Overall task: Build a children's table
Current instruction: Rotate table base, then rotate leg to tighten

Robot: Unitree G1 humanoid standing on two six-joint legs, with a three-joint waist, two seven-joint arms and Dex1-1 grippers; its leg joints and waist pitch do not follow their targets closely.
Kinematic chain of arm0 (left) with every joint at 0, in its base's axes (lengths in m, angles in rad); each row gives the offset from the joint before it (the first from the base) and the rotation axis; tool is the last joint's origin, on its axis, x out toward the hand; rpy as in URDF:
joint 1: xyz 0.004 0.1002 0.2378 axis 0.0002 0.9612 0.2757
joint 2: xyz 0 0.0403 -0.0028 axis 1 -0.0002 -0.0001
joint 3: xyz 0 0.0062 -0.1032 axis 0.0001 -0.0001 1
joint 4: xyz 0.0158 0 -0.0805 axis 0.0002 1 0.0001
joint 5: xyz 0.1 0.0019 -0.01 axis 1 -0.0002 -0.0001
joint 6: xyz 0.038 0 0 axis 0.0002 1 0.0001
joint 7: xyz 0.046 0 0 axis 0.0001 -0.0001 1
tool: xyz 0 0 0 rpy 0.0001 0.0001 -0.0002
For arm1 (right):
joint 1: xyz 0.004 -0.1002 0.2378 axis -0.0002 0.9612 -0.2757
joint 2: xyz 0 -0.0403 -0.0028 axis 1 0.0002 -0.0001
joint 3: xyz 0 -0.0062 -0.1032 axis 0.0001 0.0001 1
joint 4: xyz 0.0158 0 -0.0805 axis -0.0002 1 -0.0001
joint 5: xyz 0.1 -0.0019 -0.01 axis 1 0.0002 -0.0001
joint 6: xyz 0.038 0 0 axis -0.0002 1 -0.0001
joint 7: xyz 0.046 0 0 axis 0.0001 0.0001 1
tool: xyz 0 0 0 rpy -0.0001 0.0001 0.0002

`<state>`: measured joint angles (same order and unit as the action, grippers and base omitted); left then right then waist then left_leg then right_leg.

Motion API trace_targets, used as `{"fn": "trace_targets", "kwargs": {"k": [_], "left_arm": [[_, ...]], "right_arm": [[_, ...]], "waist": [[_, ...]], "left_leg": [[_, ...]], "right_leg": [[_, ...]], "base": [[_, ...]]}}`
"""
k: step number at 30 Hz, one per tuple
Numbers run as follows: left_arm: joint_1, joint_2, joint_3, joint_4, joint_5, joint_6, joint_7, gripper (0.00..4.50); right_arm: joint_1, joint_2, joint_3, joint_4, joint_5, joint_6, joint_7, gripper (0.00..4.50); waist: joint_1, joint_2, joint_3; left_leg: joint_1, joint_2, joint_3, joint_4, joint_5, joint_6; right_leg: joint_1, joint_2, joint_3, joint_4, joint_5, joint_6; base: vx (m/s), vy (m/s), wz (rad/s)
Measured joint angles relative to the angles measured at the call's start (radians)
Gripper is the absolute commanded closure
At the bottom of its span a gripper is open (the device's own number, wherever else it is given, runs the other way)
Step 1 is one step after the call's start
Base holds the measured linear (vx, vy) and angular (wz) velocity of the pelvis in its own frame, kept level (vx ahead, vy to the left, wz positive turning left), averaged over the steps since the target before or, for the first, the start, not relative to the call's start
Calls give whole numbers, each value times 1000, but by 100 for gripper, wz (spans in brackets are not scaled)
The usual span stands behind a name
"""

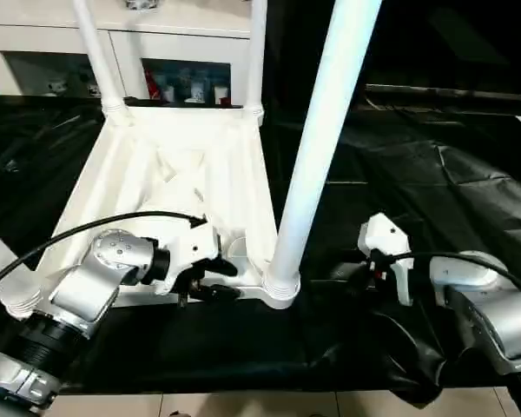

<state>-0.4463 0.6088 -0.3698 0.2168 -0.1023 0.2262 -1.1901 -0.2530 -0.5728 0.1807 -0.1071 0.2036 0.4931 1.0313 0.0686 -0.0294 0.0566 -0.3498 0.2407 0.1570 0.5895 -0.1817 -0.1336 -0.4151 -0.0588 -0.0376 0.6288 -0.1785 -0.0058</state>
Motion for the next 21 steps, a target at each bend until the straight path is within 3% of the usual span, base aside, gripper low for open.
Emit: {"fn": "trace_targets", "kwargs": {"k": [6,8,14,21], "left_arm": [[2,0,-1,0,3,7,-7,322],[4,0,-1,0,11,7,-9,360],[8,3,-17,0,26,7,-18,409],[10,1,-21,0,39,-5,-17,445]], "right_arm": [[0,0,5,0,0,0,-4,141],[0,0,6,0,-1,0,-5,141],[0,0,15,0,-1,0,-8,141],[0,0,15,0,-1,0,-17,141]], "waist": [[2,0,0],[4,0,0],[10,0,0],[15,0,0]], "left_leg": [[0,0,0,0,0,0],[0,0,0,0,0,0],[0,0,0,0,0,0],[0,0,0,0,0,0]], "right_leg": [[0,0,0,0,0,0],[0,0,0,0,0,0],[0,0,0,0,0,0],[0,0,0,0,0,0]], "base": [[0,0,0],[0,0,0],[0,0,0],[0,0,0]]}}
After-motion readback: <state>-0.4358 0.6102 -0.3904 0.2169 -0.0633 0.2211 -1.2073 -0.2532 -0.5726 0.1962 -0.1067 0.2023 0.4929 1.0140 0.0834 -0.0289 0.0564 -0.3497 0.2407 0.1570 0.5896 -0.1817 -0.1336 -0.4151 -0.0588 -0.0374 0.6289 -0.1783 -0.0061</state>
